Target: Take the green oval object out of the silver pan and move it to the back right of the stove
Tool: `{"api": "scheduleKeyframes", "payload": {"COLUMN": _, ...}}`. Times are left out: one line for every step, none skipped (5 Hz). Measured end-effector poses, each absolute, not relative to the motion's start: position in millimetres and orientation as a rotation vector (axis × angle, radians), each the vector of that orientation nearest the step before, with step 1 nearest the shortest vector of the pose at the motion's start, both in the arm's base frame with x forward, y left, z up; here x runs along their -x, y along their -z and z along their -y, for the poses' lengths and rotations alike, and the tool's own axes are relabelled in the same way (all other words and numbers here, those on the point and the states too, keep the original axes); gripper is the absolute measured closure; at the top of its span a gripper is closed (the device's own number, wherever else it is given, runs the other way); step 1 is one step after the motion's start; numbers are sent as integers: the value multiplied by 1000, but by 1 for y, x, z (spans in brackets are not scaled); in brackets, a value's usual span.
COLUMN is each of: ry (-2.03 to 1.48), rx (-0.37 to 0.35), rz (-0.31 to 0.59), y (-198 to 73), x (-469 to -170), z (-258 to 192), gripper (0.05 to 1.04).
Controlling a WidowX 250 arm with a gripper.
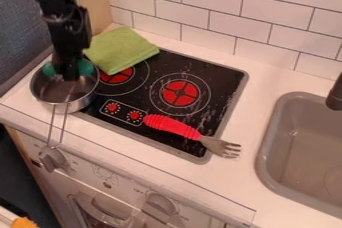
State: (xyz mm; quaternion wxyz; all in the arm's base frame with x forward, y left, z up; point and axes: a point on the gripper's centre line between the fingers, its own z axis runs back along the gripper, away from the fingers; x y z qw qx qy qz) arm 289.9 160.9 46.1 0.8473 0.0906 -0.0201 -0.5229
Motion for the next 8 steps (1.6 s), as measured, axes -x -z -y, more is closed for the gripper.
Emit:
{"api": "scheduleKeyframes", "payload": {"ry": 1124, "rx": -218, "rz": 65, "y": -60, "x": -300, "z": -156, "gripper": 633}}
{"api": "scheduleKeyframes", "payload": {"ry": 1211, "rx": -257, "rz": 107, "y": -77, "x": -324, "z": -137, "gripper": 633}}
{"api": "scheduleKeyframes", "payload": {"ry": 1265, "rx": -279, "rz": 154, "y": -86, "x": -341, "z": -122, "gripper": 633}}
{"api": "scheduleKeyframes", "payload": {"ry": 1380, "rx": -306, "rz": 206, "y": -98, "x": -363, "z": -89, "gripper": 633}}
{"api": "scheduleKeyframes", "payload": {"ry": 1479, "rx": -282, "rz": 224, "y": -91, "x": -376, "z": -60, "gripper": 633}}
{"api": "scheduleKeyframes", "payload": {"ry": 1566, "rx": -252, "rz": 237, "y": -78, "x": -386, "z": -37, "gripper": 633}}
{"api": "scheduleKeyframes", "payload": {"ry": 1604, "rx": -245, "rz": 234, "y": -59, "x": -392, "z": -27, "gripper": 633}}
{"api": "scheduleKeyframes", "payload": {"ry": 1614, "rx": -230, "rz": 237, "y": -39, "x": -403, "z": -23, "gripper": 633}}
